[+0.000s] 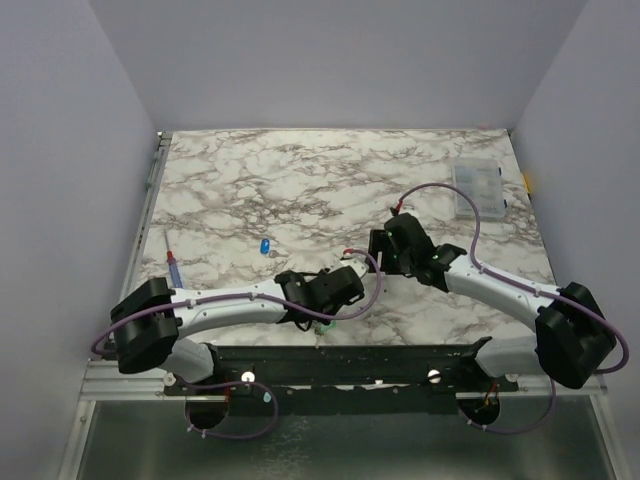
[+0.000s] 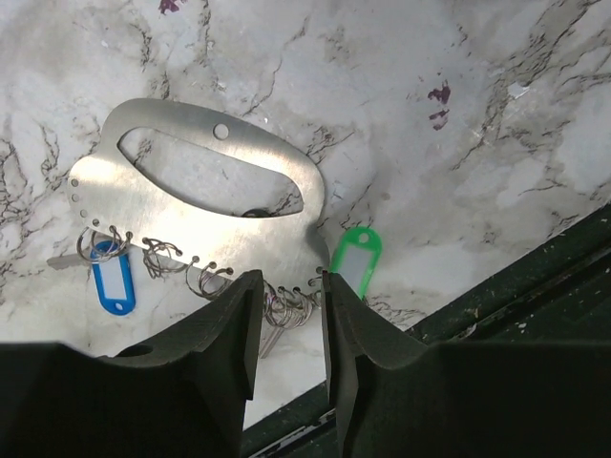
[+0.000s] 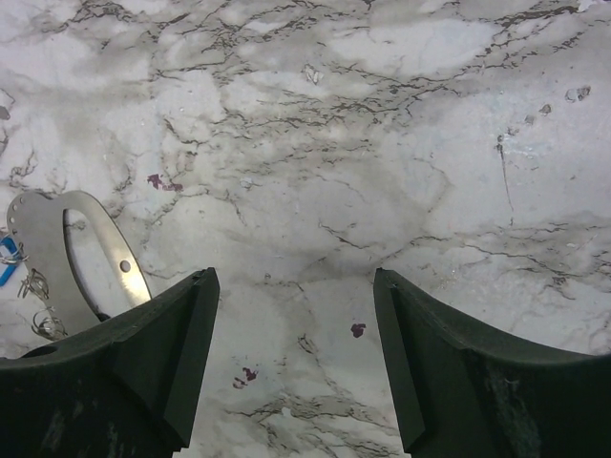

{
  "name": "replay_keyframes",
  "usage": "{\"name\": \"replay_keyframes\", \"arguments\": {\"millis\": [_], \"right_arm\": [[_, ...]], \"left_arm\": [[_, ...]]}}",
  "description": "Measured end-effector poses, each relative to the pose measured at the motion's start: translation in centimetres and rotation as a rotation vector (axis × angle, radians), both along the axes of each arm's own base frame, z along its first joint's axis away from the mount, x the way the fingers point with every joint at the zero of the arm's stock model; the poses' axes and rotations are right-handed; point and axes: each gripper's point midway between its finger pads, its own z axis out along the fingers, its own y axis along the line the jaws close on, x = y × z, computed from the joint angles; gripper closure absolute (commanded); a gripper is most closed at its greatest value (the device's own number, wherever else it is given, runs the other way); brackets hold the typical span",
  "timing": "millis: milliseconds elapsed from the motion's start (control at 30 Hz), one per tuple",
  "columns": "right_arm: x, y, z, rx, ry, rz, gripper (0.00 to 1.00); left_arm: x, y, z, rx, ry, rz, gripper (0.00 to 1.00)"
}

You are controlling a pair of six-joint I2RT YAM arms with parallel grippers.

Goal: Put the keys on the keyring

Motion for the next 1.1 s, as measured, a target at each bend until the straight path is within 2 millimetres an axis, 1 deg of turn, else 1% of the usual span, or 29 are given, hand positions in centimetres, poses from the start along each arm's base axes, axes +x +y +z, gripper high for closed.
{"name": "replay_keyframes", "arguments": {"millis": [67,267,400,633,767,967,1100], "right_arm": [[0.0,0.1,0.0,0.004,-0.001,0.006,0.25],[0.1,0.6,0.3,0.02,-0.013,0.031,0.25],[0.1,0.7,0.4,0.023,-0.019,0.039,0.25],[0.1,0.7,0.5,0.022,-0.026,0.051,0.25],[0.1,0.7,0.5,0.02,-0.028,0.058,0.25],[0.0,0.8,0.5,0.018,-0.029,0.065,0.25],[0.1,0.8,0.5,0.017,-0.032,0.071,0.25]], "left_arm": [[0.0,0.2,-0.4,0.029,0.01,0.006,0.64],[-0.3,2.9,-3.4,0.19,0.079,0.048,0.64],[-0.1,4.0,-4.4,0.254,0.105,0.084,0.65],[0.4,4.4,-4.5,0.256,0.112,0.111,0.71],[0.4,4.4,-4.6,0.256,0.116,0.109,0.71],[1.0,3.0,-3.6,0.208,0.119,0.109,0.7],[1.6,3.5,-3.6,0.207,0.125,0.13,0.71]]}}
